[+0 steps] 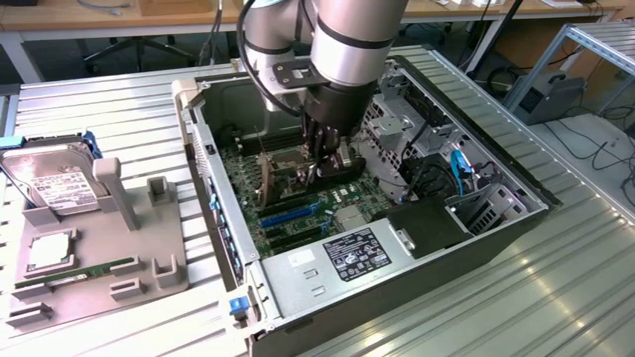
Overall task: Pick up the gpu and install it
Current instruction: 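Insert the gpu into the slot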
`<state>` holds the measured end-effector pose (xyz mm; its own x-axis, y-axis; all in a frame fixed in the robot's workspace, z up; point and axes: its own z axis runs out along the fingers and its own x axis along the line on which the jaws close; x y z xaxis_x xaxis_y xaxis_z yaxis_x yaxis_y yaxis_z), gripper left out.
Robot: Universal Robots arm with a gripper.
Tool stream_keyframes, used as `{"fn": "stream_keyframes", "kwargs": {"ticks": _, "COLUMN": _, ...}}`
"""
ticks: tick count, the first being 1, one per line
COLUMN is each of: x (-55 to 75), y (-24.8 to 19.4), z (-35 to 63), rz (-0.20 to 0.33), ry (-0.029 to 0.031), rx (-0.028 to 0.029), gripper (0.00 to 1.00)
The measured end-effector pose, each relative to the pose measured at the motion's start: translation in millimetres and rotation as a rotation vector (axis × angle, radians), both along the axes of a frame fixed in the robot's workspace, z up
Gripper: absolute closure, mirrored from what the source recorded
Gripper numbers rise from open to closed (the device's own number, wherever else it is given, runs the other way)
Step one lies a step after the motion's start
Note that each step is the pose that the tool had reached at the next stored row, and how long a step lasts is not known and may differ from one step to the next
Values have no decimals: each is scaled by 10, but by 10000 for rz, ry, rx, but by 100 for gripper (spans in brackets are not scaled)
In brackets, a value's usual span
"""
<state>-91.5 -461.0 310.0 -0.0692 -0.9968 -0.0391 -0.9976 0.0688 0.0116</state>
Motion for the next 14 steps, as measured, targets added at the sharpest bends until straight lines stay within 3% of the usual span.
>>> {"fn": "stream_keyframes", "kwargs": {"ticks": 2, "x": -13, "y": 0, "z": -29, "rz": 0, "ry": 0, "rx": -38, "gripper": 73}}
{"fn": "stream_keyframes", "kwargs": {"ticks": 4, "x": -173, "y": 0, "z": -150, "rz": 0, "ry": 0, "rx": -157, "gripper": 73}}
{"fn": "stream_keyframes", "kwargs": {"ticks": 5, "x": -249, "y": 0, "z": -201, "rz": -5, "ry": 0, "rx": -345, "gripper": 73}}
{"fn": "stream_keyframes", "kwargs": {"ticks": 6, "x": -290, "y": 14, "z": -244, "rz": -32, "ry": 0, "rx": -451, "gripper": 73}}
{"fn": "stream_keyframes", "kwargs": {"ticks": 7, "x": -334, "y": 18, "z": -282, "rz": -53, "ry": 0, "rx": -504, "gripper": 73}}
{"fn": "stream_keyframes", "kwargs": {"ticks": 8, "x": -359, "y": 26, "z": -320, "rz": -61, "ry": 1, "rx": -535, "gripper": 73}}
{"fn": "stream_keyframes", "kwargs": {"ticks": 12, "x": -415, "y": 30, "z": -459, "rz": -61, "ry": 2, "rx": -536, "gripper": 73}}
{"fn": "stream_keyframes", "kwargs": {"ticks": 14, "x": -424, "y": 30, "z": -463, "rz": -60, "ry": 1, "rx": -439, "gripper": 73}}
